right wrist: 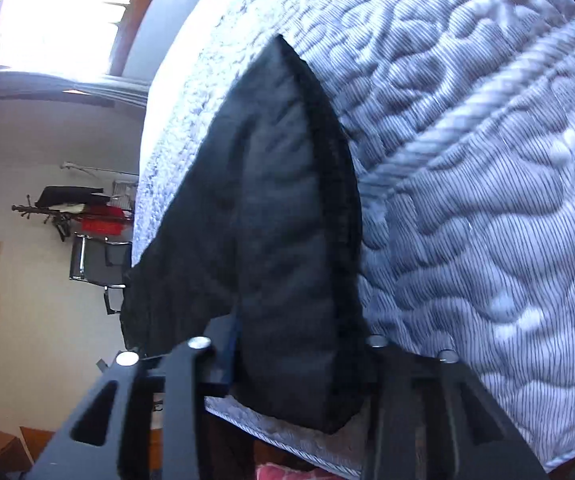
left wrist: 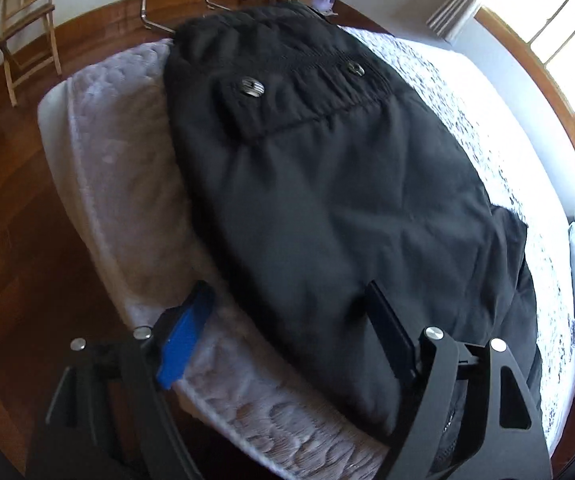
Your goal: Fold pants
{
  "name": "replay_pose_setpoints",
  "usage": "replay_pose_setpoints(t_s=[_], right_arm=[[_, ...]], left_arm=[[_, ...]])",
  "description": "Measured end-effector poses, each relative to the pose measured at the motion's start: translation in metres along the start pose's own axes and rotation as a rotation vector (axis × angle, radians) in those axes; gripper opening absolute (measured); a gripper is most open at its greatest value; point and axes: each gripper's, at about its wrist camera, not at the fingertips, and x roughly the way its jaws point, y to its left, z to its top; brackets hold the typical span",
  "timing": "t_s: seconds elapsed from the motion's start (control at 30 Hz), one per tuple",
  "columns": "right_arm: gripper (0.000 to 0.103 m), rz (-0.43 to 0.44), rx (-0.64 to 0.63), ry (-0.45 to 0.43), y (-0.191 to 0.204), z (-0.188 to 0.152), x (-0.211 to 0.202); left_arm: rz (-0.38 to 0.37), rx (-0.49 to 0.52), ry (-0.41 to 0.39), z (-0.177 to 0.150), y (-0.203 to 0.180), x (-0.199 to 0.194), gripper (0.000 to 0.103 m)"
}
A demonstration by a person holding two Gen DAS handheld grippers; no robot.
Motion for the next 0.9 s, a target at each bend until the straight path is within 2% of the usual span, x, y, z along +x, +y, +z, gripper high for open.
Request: replay_pose_setpoints(t_s=[0.07,0.2,0.33,0.43,0.47,0.53,0.6,0.67,0.7,0.8,0.9], right_arm=[[0.017,-0.022,-0.063,-0.02,0.019,0.005,-0.01],[0.014,-0.038,-0.078,-0.063,0.029,0.02,-0.038],[0.014,-0.074,-0.035,-0.166,0.009,0.04,-0.086],[0.015,-0.174,-0.015,-0.202,-0.014,0.052,-0.111],[0.018,-0.222,0.005,-0.202,-0.025,0.055,-0.116],[0.035,-0.267,0.048,-0.209,-0.039,0.054,-0.118],[0.039,-0.255,0.091,-0.232,-0.051,0.049,-0.124],[0.047,-0.252,0.116,-0.283,-0.057,0.04,-0.134],[0.054,-0.254,0.138,-0.325,-0.061,0.032,-0.143],[0.055,-0.238,0.204,-0.421,-0.074,0.011,-0.171],[0.055,-0.094,0.284,-0.467,-0.087,-0.021,-0.18]], left_arm=[[0.003,0.041,0.002,-0.001,-0.013,0.002,0.082],[0.023,0.094,0.012,-0.008,-0.046,0.008,0.086],[-0.068,0.077,0.071,-0.027,-0.079,0.014,0.087],[-0.127,0.113,0.095,-0.052,-0.106,0.015,0.087],[-0.135,0.136,0.098,-0.059,-0.114,0.015,0.087],[-0.135,0.192,0.082,-0.073,-0.128,0.013,0.087],[-0.12,0.232,0.057,-0.077,-0.13,0.009,0.087],[-0.112,0.236,0.051,-0.073,-0.12,0.004,0.087],[-0.106,0.227,0.037,-0.07,-0.114,-0.002,0.087],[-0.082,0.218,-0.024,-0.056,-0.095,-0.024,0.087],[-0.055,0.219,-0.092,-0.045,-0.084,-0.05,0.088]])
